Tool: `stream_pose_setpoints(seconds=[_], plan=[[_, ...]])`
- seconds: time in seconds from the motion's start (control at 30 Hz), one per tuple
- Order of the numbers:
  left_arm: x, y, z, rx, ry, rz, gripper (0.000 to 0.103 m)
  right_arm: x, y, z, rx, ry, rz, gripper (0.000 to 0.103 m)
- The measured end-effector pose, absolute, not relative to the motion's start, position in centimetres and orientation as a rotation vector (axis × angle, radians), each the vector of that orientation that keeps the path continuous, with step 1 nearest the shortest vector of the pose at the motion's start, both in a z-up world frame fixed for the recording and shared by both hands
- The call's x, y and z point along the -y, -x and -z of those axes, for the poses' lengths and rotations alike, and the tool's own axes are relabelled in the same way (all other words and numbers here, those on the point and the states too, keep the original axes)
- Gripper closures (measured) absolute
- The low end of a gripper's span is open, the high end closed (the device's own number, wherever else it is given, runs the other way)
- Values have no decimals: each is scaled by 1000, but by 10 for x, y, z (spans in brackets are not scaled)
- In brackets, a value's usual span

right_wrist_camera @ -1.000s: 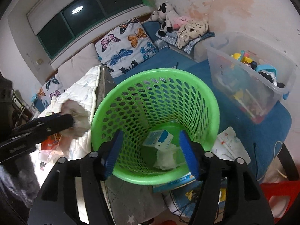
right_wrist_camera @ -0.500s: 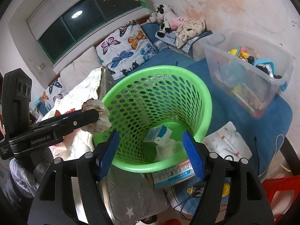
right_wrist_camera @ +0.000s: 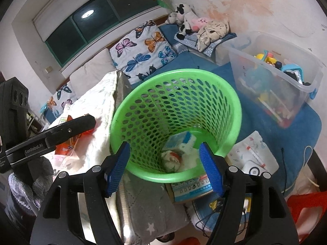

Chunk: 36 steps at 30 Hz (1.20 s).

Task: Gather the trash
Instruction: 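Lower the tissue bag into the green basket and open the left tool, then reach the left tool back to the mattress and grasp the plastic bottle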

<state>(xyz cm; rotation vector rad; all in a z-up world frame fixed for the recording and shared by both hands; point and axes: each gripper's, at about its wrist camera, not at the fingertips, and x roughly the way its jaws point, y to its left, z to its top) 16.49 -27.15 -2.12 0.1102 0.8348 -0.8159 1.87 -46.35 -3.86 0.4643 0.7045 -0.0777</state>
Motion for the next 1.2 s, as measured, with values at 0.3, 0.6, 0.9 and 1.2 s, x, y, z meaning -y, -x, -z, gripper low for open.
stream_pose_setpoints(seconds=[0.3,0.6,0.9,1.2], plan=[[212,-171,10,-799,-81,700,42,440,-28,31,-704,-437,36,30],[150,-189,6,-797,-26,577,42,419,-35,28,-709,-419,-11,29],[99,-207,20,-852,55,482,42,400,-43,27,-720,-406,-50,29],[82,-223,39,-916,134,456,42,397,-49,31,-734,-405,-59,29]])
